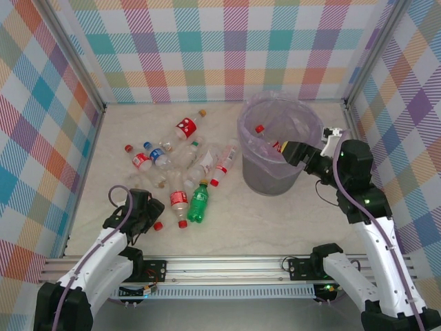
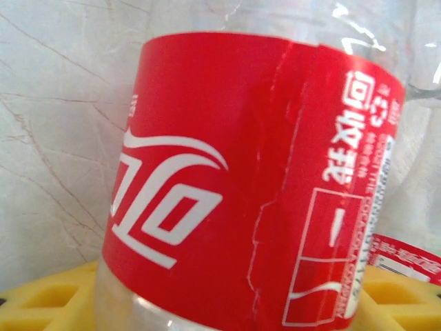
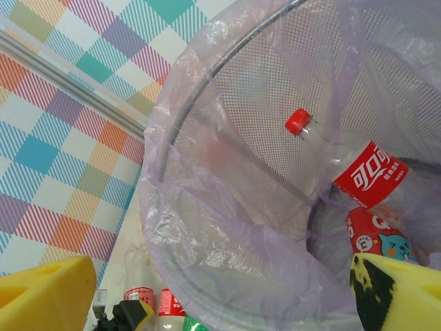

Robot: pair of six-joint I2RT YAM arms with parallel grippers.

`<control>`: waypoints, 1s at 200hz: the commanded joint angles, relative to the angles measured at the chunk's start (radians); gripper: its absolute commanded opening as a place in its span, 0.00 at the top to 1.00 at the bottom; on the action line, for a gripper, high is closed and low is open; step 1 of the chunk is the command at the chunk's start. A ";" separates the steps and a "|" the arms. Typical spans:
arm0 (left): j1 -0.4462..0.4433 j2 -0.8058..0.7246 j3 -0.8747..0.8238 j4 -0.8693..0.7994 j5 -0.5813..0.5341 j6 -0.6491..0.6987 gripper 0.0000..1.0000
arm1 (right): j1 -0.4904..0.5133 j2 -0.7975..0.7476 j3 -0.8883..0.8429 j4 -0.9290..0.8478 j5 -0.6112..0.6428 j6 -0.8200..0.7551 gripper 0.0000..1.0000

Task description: Put the plastic bottles in the bin

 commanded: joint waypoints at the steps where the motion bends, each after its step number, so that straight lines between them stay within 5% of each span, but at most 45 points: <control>1: -0.009 -0.074 0.060 -0.066 -0.053 0.070 0.38 | 0.005 -0.018 -0.015 0.056 -0.007 0.025 0.06; 44: -0.007 -0.169 0.225 -0.182 -0.163 0.214 0.43 | 0.005 -0.072 0.134 -0.216 0.160 -0.122 0.06; 84: -0.028 -0.030 0.304 -0.050 -0.006 0.234 0.47 | 0.006 -0.091 0.215 -0.303 0.161 -0.163 0.07; 116: -0.132 0.018 0.383 0.066 -0.038 0.223 0.51 | 0.006 -0.110 0.227 -0.373 0.229 -0.203 0.09; 200: -0.469 0.343 0.487 0.476 0.090 0.409 0.51 | 0.050 0.004 0.174 -0.160 0.024 -0.095 0.13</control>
